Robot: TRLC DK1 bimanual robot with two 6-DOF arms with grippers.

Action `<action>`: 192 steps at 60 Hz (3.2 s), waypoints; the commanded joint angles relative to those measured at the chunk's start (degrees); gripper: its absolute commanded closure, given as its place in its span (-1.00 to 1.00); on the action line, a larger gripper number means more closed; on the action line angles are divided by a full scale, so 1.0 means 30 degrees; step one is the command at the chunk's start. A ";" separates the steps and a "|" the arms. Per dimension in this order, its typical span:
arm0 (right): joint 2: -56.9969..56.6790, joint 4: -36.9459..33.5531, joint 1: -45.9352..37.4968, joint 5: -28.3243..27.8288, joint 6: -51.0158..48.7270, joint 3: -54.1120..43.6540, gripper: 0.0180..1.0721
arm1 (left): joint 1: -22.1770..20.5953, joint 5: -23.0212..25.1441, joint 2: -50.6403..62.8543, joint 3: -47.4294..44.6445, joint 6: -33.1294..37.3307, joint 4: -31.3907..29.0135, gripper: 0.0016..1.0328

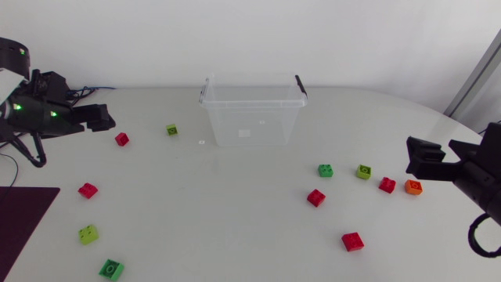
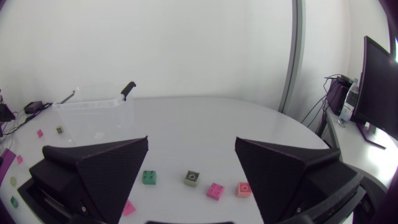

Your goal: Pick up the duplo bricks and place them in the container

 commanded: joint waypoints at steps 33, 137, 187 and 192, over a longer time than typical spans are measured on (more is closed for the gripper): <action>0.4244 -0.4391 -0.0061 0.0014 0.1032 0.3106 -0.91 | 0.3450 0.3065 1.6513 1.4206 1.0671 -0.4218 -0.90; 0.4420 -0.5328 -0.0823 -0.0074 0.0387 0.1905 -0.91 | 0.1868 0.0487 2.0439 1.8044 1.0876 -0.5215 0.37; 0.4244 -0.4010 -0.0178 0.0102 0.0446 0.1202 -0.91 | -0.1296 0.4002 1.0185 1.4850 1.0437 -0.7676 0.47; 0.4069 -0.3980 -0.0207 0.0160 0.0504 0.1261 -0.91 | -0.2761 0.4969 0.9921 1.5817 0.9470 -0.8261 0.46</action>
